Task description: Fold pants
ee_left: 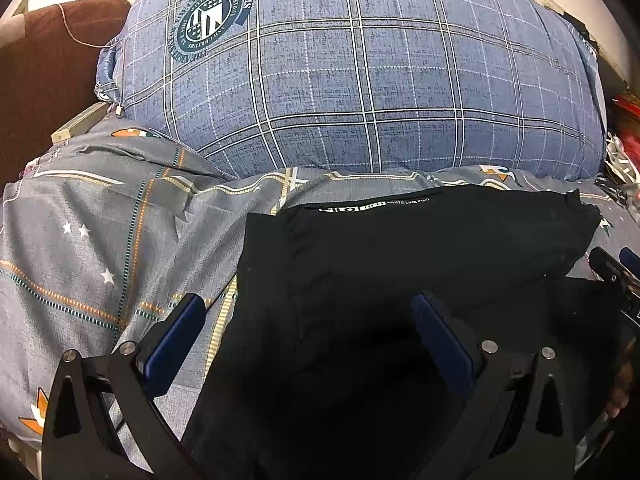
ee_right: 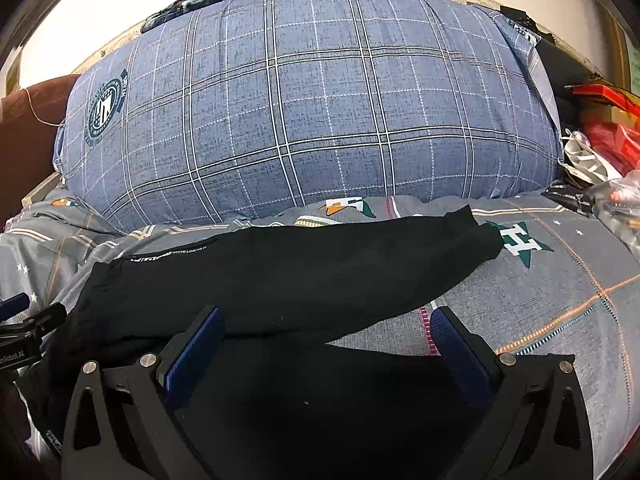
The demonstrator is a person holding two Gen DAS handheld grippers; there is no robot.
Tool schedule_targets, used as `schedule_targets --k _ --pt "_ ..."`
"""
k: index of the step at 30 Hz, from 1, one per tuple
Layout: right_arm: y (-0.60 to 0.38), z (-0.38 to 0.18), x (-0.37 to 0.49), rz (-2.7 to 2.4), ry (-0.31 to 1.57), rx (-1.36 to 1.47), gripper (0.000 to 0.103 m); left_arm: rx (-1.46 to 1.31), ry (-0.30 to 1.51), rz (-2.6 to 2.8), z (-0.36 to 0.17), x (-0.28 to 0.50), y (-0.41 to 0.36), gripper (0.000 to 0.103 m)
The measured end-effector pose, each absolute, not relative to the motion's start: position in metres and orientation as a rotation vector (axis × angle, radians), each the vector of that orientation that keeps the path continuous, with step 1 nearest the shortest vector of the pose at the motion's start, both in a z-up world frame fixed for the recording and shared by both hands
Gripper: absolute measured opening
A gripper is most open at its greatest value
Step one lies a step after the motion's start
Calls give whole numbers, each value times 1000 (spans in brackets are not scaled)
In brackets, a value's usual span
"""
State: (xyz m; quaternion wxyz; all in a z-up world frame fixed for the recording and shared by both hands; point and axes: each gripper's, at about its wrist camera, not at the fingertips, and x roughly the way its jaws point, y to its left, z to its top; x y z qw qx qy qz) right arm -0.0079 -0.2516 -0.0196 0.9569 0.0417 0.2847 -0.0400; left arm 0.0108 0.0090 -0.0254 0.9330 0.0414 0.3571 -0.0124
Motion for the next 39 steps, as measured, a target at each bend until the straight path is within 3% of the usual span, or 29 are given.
schedule_targets --k 39 --pt "-279 -8 -8 -108 569 113 103 62 765 -7 -26 24 25 103"
